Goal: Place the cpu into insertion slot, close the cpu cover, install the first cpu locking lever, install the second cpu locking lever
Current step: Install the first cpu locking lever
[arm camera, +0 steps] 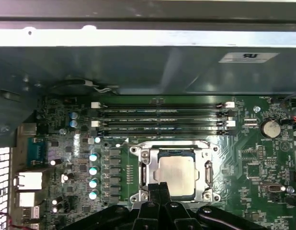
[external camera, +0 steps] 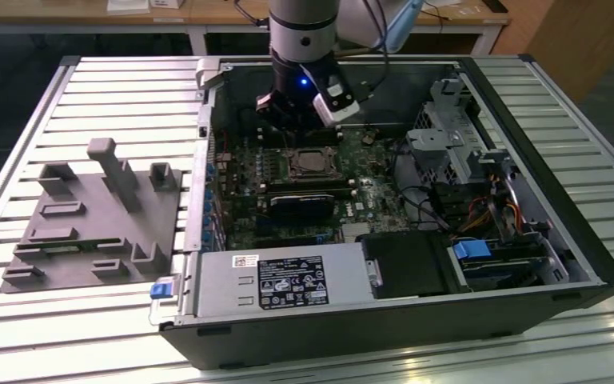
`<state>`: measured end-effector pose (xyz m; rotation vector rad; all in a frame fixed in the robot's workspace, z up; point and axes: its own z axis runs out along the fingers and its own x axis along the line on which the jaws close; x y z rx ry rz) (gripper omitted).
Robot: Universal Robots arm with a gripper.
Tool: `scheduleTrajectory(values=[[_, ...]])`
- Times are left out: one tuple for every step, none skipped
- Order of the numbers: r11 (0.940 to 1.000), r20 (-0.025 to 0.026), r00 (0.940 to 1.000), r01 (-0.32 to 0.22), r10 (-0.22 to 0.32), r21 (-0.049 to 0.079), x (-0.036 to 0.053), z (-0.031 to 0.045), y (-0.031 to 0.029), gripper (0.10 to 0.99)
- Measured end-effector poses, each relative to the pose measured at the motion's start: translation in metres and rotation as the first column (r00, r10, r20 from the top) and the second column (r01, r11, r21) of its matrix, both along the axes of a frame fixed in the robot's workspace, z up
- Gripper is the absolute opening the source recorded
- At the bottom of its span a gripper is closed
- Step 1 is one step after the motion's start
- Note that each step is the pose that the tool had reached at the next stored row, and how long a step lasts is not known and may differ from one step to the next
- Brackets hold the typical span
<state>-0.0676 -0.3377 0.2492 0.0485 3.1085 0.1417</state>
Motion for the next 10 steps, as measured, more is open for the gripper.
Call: scheduleTrajectory(values=[[1.0, 0.001, 1.0, 0.0, 0.0, 0.0, -0.0016, 0.0, 0.0, 0.102], [1.0, 0.0018, 1.0, 0.0, 0.0, 0.0, -0.0033, 0.0, 0.0, 0.102], [1.0, 0.0026, 1.0, 0.0, 0.0, 0.0, -0.0049, 0.0, 0.0, 0.102], [1.0, 0.0033, 1.0, 0.0, 0.0, 0.0, -0.0062, 0.0, 0.0, 0.102], [1.0, 0.0038, 1.0, 0.0, 0.0, 0.0, -0.0076, 0.0, 0.0, 0.102], [1.0, 0.0043, 1.0, 0.0, 0.0, 0.0, -0.0088, 0.0, 0.0, 0.102], [1.0, 0.0047, 1.0, 0.0, 0.0, 0.0, -0.01, 0.0, 0.0, 0.102], [1.0, 0.0052, 1.0, 0.0, 0.0, 0.0, -0.0112, 0.0, 0.0, 0.102], [1.0, 0.0054, 1.0, 0.0, 0.0, 0.0, -0.0124, 0.0, 0.0, 0.102], [1.0, 0.006, 1.0, 0.0, 0.0, 0.0, -0.0137, 0.0, 0.0, 0.102]])
